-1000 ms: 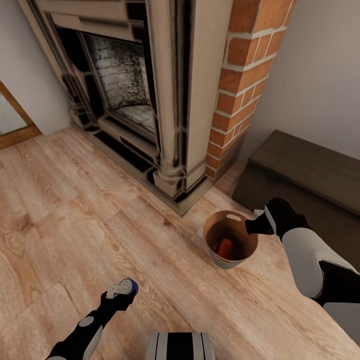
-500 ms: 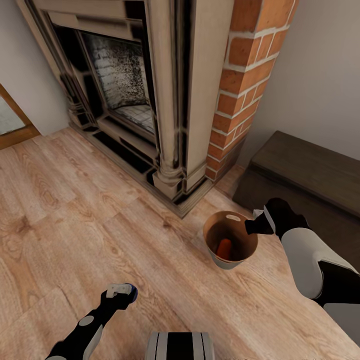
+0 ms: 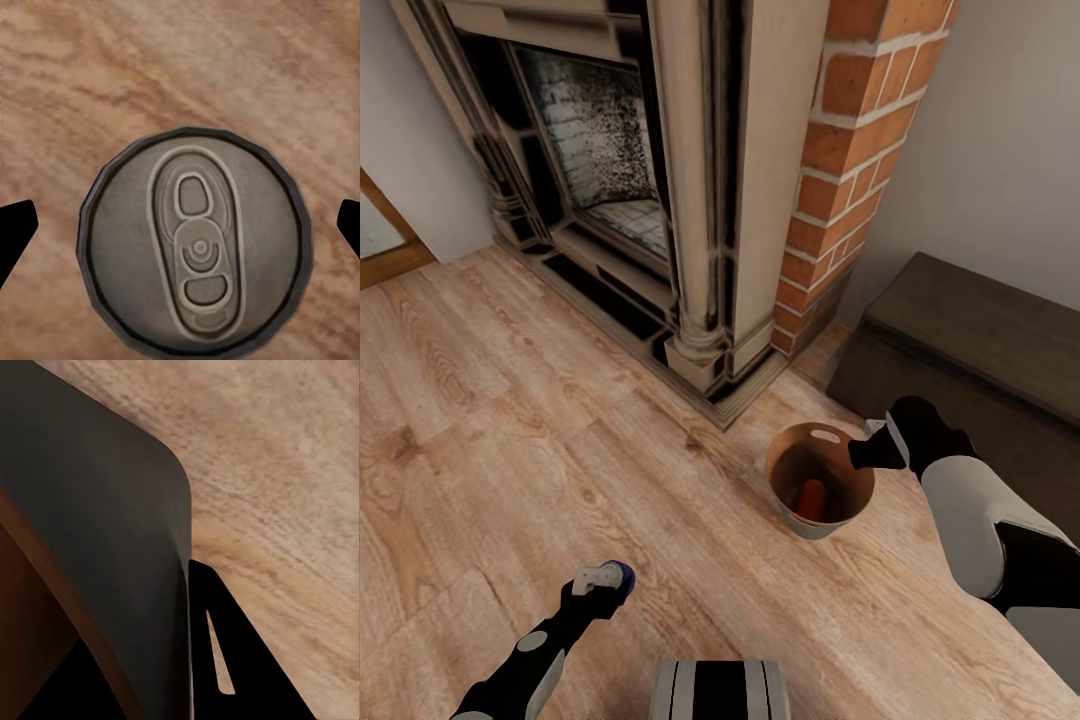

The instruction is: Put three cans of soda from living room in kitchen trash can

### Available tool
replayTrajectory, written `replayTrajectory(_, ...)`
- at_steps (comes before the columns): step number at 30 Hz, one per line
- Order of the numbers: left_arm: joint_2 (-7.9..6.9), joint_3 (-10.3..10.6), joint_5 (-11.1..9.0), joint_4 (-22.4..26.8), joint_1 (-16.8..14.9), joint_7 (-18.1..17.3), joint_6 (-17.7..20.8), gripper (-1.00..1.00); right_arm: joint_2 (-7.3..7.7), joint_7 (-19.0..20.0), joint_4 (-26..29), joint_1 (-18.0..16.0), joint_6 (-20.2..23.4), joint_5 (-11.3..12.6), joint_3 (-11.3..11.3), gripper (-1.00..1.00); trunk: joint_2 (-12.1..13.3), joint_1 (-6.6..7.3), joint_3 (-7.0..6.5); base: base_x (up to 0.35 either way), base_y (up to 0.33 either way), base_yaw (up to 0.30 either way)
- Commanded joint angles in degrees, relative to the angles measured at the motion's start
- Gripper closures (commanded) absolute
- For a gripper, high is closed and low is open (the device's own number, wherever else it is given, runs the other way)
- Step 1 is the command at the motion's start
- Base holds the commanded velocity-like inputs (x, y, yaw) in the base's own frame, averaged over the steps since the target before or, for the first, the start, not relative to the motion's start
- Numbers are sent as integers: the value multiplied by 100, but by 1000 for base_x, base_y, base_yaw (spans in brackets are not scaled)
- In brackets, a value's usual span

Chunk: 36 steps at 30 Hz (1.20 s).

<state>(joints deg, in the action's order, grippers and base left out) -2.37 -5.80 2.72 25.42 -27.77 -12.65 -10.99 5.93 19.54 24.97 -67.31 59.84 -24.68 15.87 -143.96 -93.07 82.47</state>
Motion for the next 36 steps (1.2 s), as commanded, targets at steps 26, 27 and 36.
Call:
replayTrajectory(26,-1,0,0,7,0,-35,0,-100,-11,32,138,-2,16,104,12,100,0,1,0,0,0,0)
replayTrajectory(27,-1,0,0,7,0,-35,0,-100,-11,32,138,-2,16,104,12,100,0,1,0,0,0,0)
replayTrajectory(36,-1,0,0,2,0,-35,0,-100,-43,32,139,-2,16,104,12,100,0,1,0,0,0,0)
